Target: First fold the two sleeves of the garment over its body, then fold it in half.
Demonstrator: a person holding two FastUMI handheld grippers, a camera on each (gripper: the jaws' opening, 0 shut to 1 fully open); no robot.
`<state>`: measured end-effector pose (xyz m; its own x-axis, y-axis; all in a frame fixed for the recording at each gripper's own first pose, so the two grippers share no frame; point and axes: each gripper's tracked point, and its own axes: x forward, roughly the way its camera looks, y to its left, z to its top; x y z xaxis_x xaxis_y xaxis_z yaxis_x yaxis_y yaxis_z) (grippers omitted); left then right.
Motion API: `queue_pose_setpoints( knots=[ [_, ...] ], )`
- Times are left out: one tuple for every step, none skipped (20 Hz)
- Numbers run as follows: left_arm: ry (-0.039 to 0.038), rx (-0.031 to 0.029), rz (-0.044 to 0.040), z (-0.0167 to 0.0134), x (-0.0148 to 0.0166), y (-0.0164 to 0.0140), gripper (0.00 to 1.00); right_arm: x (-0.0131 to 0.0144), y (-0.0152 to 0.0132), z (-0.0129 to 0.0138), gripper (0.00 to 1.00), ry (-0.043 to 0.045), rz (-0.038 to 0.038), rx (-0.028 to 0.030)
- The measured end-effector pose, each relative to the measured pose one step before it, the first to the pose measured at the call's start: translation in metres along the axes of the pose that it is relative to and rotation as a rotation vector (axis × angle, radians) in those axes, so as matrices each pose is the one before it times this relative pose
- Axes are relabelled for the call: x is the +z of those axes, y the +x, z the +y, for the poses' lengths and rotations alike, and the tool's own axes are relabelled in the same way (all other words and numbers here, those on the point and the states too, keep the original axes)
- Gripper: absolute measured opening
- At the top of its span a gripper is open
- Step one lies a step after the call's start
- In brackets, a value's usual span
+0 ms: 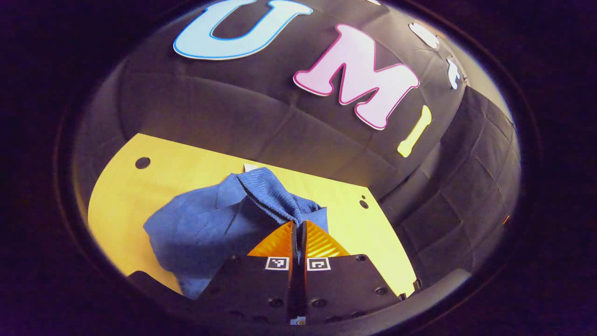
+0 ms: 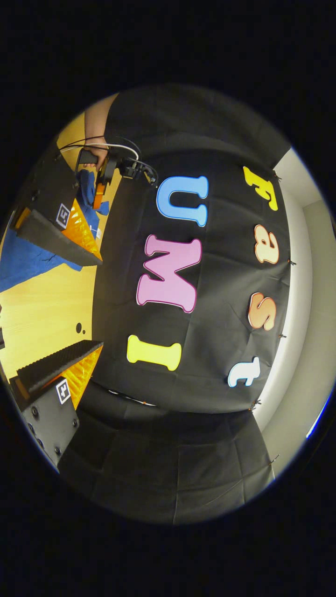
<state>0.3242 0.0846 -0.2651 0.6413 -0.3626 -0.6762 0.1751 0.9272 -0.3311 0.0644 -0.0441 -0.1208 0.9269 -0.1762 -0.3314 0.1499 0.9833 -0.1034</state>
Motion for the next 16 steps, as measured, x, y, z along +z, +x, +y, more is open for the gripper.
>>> queue_pose_setpoints(
  knots=[
    [-0.00552,0.00359,0.0244,0.00001,-0.00867,0.01647,0.0,-0.00634,0.00167,-0.00499,0.93,0.00546,0.01444,-0.0053],
    [0.00074,0.00853,0.02555,-0.00044,-0.0075,0.0131,0.0,-0.00595,0.0017,-0.00503,1.0,0.0079,0.01553,-0.00563],
    [0.00505,0.01196,0.0187,-0.003,-0.00589,0.01418,0.0,-0.00554,0.00266,-0.00574,1.0,0.00495,0.01129,-0.00907],
    [0.01019,0.01761,0.01456,-0.00108,-0.00435,0.01104,0.0,-0.00667,0.00257,-0.00603,1.0,-0.00303,0.01682,-0.01119],
    [0.01222,0.01996,0.01212,0.00056,-0.0055,0.01051,0.0,-0.00864,0.00209,-0.00561,1.0,-0.00523,0.02409,-0.01068],
    [0.00715,0.01438,0.01739,-0.00049,-0.00467,0.00974,0.0,-0.00679,0.0019,-0.00381,1.0,-0.00347,0.01806,-0.00478],
    [0.00312,0.01404,0.02159,0.00244,-0.00301,0.0102,0.0,-0.00441,0.00258,-0.00341,1.0,-0.00112,0.01222,-0.00003],
    [0.00549,0.01224,0.02055,0.00066,-0.00236,0.00894,0.0,-0.00428,0.00323,-0.00215,1.0,-0.00381,0.01156,0.00291],
    [0.00271,0.01627,0.00822,0.00108,-0.00205,0.00901,0.0,-0.00485,0.00431,-0.00092,0.93,-0.00665,0.01563,0.00429],
    [-0.00105,0.01049,0.00404,-0.0008,-0.00097,0.00555,0.0,-0.00452,0.00446,0.0,0.93,-0.00534,0.01321,0.00634],
    [-0.00541,0.00293,0.00526,-0.0022,-0.00375,0.00044,0.0,-0.00383,0.00362,0.00052,0.92,-0.00073,0.01168,0.0084],
    [-0.00364,-0.01011,0.00093,-0.00311,-0.00032,0.00242,0.0,-0.00192,0.00329,-0.00036,0.92,0.00103,0.00839,0.00578],
    [-0.0021,-0.01746,-0.00447,-0.00538,0.00187,0.00374,0.03,-0.00073,0.00253,-0.00015,0.92,0.00318,0.00338,0.00124],
    [0.00182,-0.02929,-0.00077,-0.00848,0.00087,0.00312,0.07,-0.00137,0.00247,-0.0011,1.0,0.00352,0.0009,-0.00079],
    [-0.00144,-0.03369,0.00751,-0.00676,-0.00232,0.0071,0.06,-0.00078,0.00228,-0.00058,0.92,0.00462,0.00198,0.00044],
    [-0.0081,-0.04789,0.00751,-0.01248,0.0014,-0.00781,0.19,-0.0031,0.0018,0.00022,1.0,0.00563,0.00553,0.00086]
  ],
)
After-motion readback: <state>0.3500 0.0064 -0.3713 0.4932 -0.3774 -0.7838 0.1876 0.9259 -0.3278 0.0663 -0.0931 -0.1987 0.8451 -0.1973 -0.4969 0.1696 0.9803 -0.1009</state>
